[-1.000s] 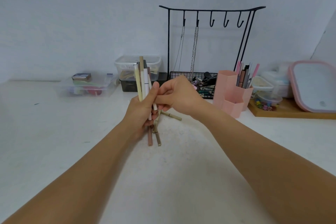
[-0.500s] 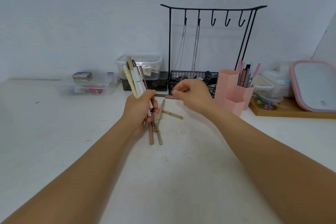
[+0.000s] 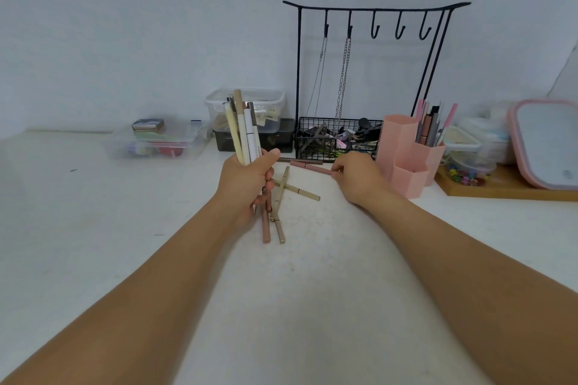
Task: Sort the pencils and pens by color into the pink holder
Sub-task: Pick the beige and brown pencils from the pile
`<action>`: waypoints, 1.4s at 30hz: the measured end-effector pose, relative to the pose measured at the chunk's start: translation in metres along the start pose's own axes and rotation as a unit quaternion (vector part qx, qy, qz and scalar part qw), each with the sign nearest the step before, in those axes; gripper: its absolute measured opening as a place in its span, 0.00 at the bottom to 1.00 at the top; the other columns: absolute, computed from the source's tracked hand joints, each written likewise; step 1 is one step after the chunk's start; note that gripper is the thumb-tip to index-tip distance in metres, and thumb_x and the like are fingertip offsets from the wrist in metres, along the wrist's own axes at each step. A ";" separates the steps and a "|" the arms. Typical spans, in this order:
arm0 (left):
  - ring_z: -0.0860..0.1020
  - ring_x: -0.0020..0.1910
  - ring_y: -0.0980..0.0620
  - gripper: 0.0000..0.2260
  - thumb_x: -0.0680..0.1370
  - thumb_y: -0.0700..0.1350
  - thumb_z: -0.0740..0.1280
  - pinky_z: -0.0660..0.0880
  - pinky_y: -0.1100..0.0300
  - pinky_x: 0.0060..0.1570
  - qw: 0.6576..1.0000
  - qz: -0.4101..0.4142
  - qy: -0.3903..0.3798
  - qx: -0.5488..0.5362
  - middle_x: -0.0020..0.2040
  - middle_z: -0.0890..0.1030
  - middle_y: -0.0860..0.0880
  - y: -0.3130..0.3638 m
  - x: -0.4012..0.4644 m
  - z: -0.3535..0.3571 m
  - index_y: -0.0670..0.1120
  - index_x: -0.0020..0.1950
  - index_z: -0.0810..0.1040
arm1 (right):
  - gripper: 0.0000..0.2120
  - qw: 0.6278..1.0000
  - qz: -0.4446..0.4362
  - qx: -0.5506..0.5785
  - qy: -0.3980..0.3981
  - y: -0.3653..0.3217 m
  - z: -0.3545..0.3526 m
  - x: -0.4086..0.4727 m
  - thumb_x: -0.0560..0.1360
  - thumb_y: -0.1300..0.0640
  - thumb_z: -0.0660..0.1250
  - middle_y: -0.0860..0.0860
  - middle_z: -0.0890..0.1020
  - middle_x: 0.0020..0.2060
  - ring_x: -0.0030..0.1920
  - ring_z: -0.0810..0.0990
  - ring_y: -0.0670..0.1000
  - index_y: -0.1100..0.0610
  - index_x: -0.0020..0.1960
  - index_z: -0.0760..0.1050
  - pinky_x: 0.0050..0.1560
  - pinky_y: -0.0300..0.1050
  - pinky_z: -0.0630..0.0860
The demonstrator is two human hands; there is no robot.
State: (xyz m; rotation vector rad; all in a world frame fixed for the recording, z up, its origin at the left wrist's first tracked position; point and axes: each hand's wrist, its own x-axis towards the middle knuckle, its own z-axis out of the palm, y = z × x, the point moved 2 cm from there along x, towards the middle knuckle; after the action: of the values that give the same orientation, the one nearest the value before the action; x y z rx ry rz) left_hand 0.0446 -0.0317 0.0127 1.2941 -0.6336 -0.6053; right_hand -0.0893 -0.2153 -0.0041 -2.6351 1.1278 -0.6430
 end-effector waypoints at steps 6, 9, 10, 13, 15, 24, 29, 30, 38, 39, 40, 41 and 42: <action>0.73 0.27 0.54 0.09 0.78 0.48 0.73 0.66 0.64 0.21 1.000 -0.004 0.010 0.008 0.31 0.75 0.49 -0.001 0.001 -0.001 0.45 0.46 0.77 | 0.06 0.997 0.013 0.082 0.008 -0.007 -0.007 0.000 0.80 0.60 0.66 0.54 0.82 0.44 0.44 0.78 0.55 0.59 0.48 0.81 0.44 0.46 0.74; 0.70 0.25 0.54 0.10 0.79 0.47 0.73 0.66 0.65 0.20 1.000 -0.005 0.008 -0.004 0.30 0.72 0.49 0.002 -0.001 -0.001 0.45 0.45 0.75 | 0.03 0.950 0.042 0.308 -0.009 -0.024 -0.018 -0.006 0.80 0.63 0.66 0.55 0.80 0.38 0.36 0.80 0.54 0.60 0.48 0.78 0.36 0.45 0.78; 0.69 0.24 0.54 0.11 0.79 0.48 0.73 0.65 0.65 0.19 1.000 -0.006 0.007 -0.010 0.29 0.71 0.50 0.003 -0.001 0.000 0.45 0.44 0.74 | 0.02 0.920 0.042 0.387 -0.036 -0.033 -0.024 -0.009 0.80 0.64 0.66 0.57 0.81 0.39 0.36 0.82 0.54 0.61 0.49 0.77 0.37 0.44 0.81; 0.68 0.23 0.55 0.12 0.78 0.51 0.74 0.63 0.65 0.20 1.000 -0.006 0.001 -0.015 0.28 0.71 0.51 0.006 -0.003 0.002 0.46 0.43 0.75 | 0.05 0.853 0.006 0.505 -0.131 -0.062 -0.043 -0.022 0.79 0.64 0.68 0.60 0.84 0.41 0.41 0.85 0.55 0.65 0.53 0.77 0.43 0.44 0.84; 0.67 0.23 0.55 0.14 0.76 0.55 0.75 0.62 0.64 0.20 1.000 0.002 -0.005 -0.011 0.27 0.71 0.51 0.006 -0.006 0.004 0.45 0.44 0.78 | 0.08 0.847 -0.038 0.499 -0.181 -0.079 -0.051 -0.029 0.78 0.64 0.70 0.60 0.85 0.42 0.42 0.85 0.55 0.67 0.54 0.78 0.45 0.45 0.84; 0.74 0.23 0.55 0.18 0.67 0.52 0.78 0.68 0.67 0.20 0.997 0.022 -0.064 -0.036 0.31 0.79 0.45 0.009 -0.016 0.007 0.41 0.46 0.81 | 0.08 0.874 -0.102 0.401 -0.255 -0.097 -0.054 -0.040 0.74 0.67 0.74 0.62 0.87 0.42 0.40 0.86 0.54 0.68 0.52 0.82 0.44 0.45 0.85; 0.74 0.25 0.53 0.12 0.73 0.47 0.78 0.67 0.64 0.22 0.998 0.014 -0.057 0.005 0.29 0.79 0.45 0.005 -0.015 0.010 0.40 0.43 0.80 | 0.09 0.916 -0.098 0.291 -0.257 -0.093 -0.061 -0.037 0.70 0.61 0.79 0.60 0.87 0.40 0.37 0.84 0.50 0.65 0.45 0.83 0.41 0.42 0.83; 0.74 0.24 0.53 0.12 0.73 0.47 0.78 0.67 0.64 0.22 0.998 0.011 -0.059 0.010 0.29 0.78 0.46 0.004 -0.016 0.012 0.41 0.43 0.79 | 0.11 0.921 -0.091 0.269 -0.266 -0.091 -0.066 -0.036 0.69 0.59 0.80 0.57 0.86 0.39 0.37 0.83 0.48 0.66 0.44 0.82 0.42 0.42 0.82; 0.74 0.25 0.54 0.04 0.79 0.39 0.69 0.68 0.65 0.22 0.991 0.062 -0.044 0.107 0.29 0.77 0.49 0.007 -0.031 0.026 0.45 0.45 0.79 | 0.28 0.923 0.048 0.253 -0.285 -0.079 -0.081 -0.066 0.68 0.34 0.73 0.50 0.82 0.57 0.56 0.83 0.52 0.51 0.59 0.78 0.60 0.51 0.80; 0.76 0.25 0.57 0.06 0.79 0.38 0.68 0.70 0.65 0.23 0.981 0.106 -0.059 0.151 0.30 0.78 0.50 0.007 -0.036 0.033 0.48 0.44 0.79 | 0.25 0.906 0.046 0.331 -0.262 -0.082 -0.074 -0.074 0.69 0.39 0.75 0.50 0.82 0.58 0.58 0.82 0.53 0.51 0.60 0.78 0.63 0.52 0.78; 0.79 0.28 0.58 0.09 0.78 0.37 0.68 0.73 0.64 0.25 0.966 0.157 -0.081 0.190 0.32 0.80 0.51 0.006 -0.042 0.040 0.52 0.45 0.80 | 0.21 0.874 0.044 0.425 -0.230 -0.088 -0.065 -0.080 0.70 0.45 0.76 0.51 0.83 0.56 0.59 0.82 0.54 0.52 0.59 0.79 0.64 0.52 0.77; 0.81 0.32 0.57 0.11 0.77 0.37 0.68 0.77 0.61 0.27 0.952 0.195 -0.102 0.213 0.35 0.82 0.51 0.003 -0.047 0.047 0.55 0.48 0.80 | 0.17 0.846 0.058 0.498 -0.181 -0.091 -0.059 -0.086 0.70 0.51 0.78 0.52 0.85 0.53 0.57 0.83 0.54 0.54 0.56 0.80 0.63 0.52 0.78; 0.83 0.37 0.56 0.12 0.75 0.39 0.67 0.78 0.59 0.30 0.946 0.209 -0.111 0.222 0.38 0.83 0.52 0.000 -0.052 0.053 0.56 0.50 0.80 | 0.13 0.828 0.081 0.541 -0.124 -0.091 -0.053 -0.090 0.70 0.53 0.78 0.53 0.85 0.47 0.54 0.84 0.53 0.55 0.52 0.81 0.61 0.51 0.79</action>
State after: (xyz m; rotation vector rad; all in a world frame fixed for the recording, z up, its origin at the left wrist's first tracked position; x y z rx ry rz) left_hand -0.0296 -0.0300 0.0164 1.4557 -1.2475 -0.2613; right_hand -0.1111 -0.0884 0.0470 -1.5562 0.5911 -0.6123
